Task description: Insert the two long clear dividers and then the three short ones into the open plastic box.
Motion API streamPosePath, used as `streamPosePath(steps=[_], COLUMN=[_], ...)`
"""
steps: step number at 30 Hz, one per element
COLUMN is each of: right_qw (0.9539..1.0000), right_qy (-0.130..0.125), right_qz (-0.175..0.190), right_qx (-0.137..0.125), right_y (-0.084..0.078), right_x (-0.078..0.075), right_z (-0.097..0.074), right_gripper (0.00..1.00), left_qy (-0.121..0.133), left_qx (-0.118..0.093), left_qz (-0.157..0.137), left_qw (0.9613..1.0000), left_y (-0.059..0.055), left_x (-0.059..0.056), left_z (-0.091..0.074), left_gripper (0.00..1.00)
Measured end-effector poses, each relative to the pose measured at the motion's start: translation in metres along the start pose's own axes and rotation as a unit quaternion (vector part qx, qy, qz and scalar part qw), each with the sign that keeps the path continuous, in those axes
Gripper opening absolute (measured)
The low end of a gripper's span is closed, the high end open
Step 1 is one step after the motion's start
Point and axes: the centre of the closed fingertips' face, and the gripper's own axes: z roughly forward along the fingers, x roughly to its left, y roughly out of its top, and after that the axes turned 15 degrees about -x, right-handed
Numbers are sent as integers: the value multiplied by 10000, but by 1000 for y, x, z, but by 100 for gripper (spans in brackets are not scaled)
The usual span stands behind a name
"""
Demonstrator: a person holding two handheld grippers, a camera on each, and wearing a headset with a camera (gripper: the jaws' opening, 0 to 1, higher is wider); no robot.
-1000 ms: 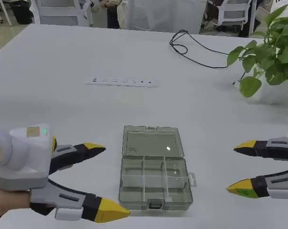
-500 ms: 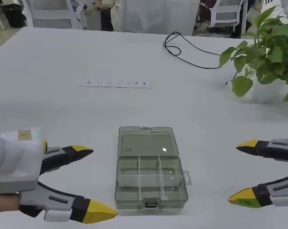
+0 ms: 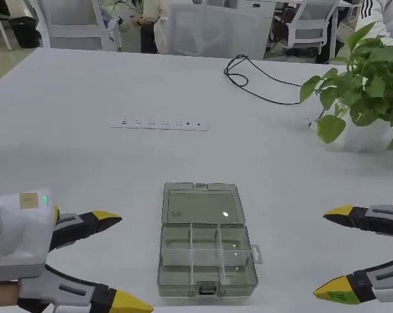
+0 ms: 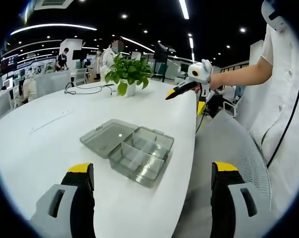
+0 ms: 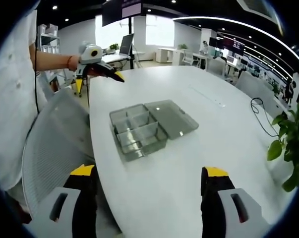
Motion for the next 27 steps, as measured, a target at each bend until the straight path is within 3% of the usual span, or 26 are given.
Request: streamPosePath(steps=[27], right_qw=[10000], right_qy=[7], right_qz=[-37], right_qx=[-62], right_y=[4], right_x=[4], right_z=[-1], right_gripper=[90], left_qy=[53], left_qx=[-146], left_qz=[-121], left_qw=[9998], left_y=[3], left_x=[-3], left_z=[-4], left_gripper=[100])
